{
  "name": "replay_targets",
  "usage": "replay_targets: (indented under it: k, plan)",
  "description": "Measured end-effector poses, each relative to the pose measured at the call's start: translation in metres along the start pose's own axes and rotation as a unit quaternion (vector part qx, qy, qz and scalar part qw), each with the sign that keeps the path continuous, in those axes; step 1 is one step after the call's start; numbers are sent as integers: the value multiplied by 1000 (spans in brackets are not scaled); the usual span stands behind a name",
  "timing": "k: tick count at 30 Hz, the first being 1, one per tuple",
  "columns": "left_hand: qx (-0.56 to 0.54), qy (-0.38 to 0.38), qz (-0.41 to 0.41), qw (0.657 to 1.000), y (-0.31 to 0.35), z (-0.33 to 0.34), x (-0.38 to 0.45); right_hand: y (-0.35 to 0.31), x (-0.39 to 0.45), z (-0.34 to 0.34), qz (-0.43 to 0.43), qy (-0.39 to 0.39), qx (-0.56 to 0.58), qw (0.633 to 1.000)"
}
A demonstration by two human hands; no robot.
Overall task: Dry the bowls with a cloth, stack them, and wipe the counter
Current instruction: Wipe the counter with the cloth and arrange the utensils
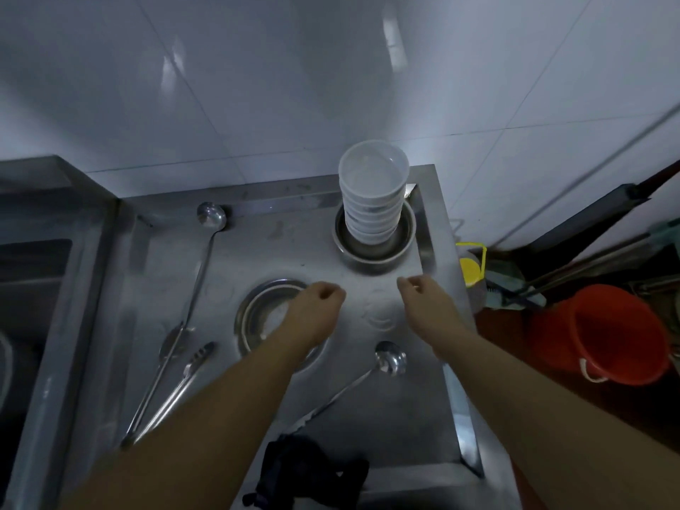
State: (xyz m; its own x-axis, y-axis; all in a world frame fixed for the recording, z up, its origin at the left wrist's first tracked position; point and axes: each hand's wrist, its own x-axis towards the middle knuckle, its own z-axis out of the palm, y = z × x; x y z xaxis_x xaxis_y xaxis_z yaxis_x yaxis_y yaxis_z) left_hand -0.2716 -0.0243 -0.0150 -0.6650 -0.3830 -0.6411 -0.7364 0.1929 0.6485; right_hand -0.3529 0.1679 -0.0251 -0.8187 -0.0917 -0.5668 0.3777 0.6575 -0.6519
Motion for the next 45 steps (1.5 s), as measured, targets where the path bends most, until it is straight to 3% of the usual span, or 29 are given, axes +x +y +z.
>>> replay_targets:
  k: [7,14,18,23,26,31,38,45]
  plan:
    - [155,-11,43,987,-61,24,-64,53,-71,27,-9,-106,-81,991]
    - [335,-11,27,942,-125,45,-105,105,-121,46,-81,-162,-222,958]
    - [423,-21,50,905,-144,59,-111,137,-137,52,-142,-161,-312,926]
    - [492,-27,77,867,-151,72,-92,164,-139,53,-154,-152,-368,904]
    - [491,-36,100,864,-152,81,-72,176,-133,55,-133,-139,-347,918]
    - [512,-40,143,846,-154,91,-50,174,-133,64,-41,-129,-218,966]
    - [517,-46,164,839,-144,88,-30,176,-147,76,12,-96,-132,986]
    - [421,-49,193,885,-131,67,-34,177,-164,80,49,-60,-107,991]
